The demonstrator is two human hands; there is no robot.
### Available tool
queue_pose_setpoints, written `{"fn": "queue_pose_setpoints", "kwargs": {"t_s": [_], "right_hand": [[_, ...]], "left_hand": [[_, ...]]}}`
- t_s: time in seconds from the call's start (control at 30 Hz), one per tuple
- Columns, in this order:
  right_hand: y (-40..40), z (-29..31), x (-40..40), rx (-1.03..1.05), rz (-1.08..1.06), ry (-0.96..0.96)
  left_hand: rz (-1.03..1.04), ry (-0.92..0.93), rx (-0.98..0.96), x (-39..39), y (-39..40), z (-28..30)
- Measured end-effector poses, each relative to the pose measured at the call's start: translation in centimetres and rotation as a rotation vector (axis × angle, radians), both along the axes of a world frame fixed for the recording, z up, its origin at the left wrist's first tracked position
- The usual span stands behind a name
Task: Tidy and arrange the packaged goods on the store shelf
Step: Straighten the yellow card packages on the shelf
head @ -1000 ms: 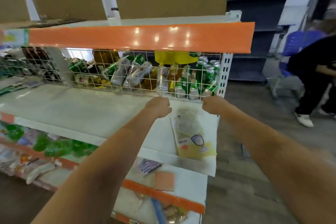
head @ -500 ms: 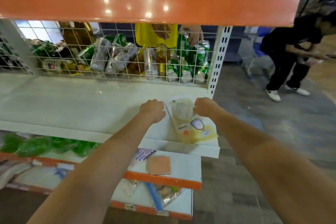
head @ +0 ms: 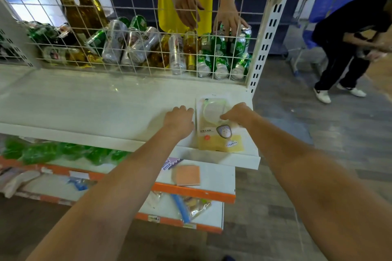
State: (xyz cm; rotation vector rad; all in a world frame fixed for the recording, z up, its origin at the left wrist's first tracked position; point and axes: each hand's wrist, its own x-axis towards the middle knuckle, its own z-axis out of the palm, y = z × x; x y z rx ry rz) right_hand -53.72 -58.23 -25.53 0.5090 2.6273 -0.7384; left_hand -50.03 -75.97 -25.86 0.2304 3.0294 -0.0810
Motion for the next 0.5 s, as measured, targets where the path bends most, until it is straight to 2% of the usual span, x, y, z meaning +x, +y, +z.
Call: {"fn": "queue_pose_setpoints", "kwargs": {"t_s": [0.13, 0.3, 0.5], "right_hand": [[-0.4, -0.6, -0.2, -0.138, -0.093, 0.013], [-1.0, 0.2, 0.2, -0.221, -0.051, 0.059], [-1.7, 0.6, 0.9, -0.404, -0.185, 0.102]], "left_hand": [[-0.006, 0.003, -0.028, 0.0, 0.5, -0.2], [-0.012, 0.028, -0.036, 0.0, 0.5, -0.5], [-0.031, 0.037, -0.016, -0.1, 0.0, -0.7]]}}
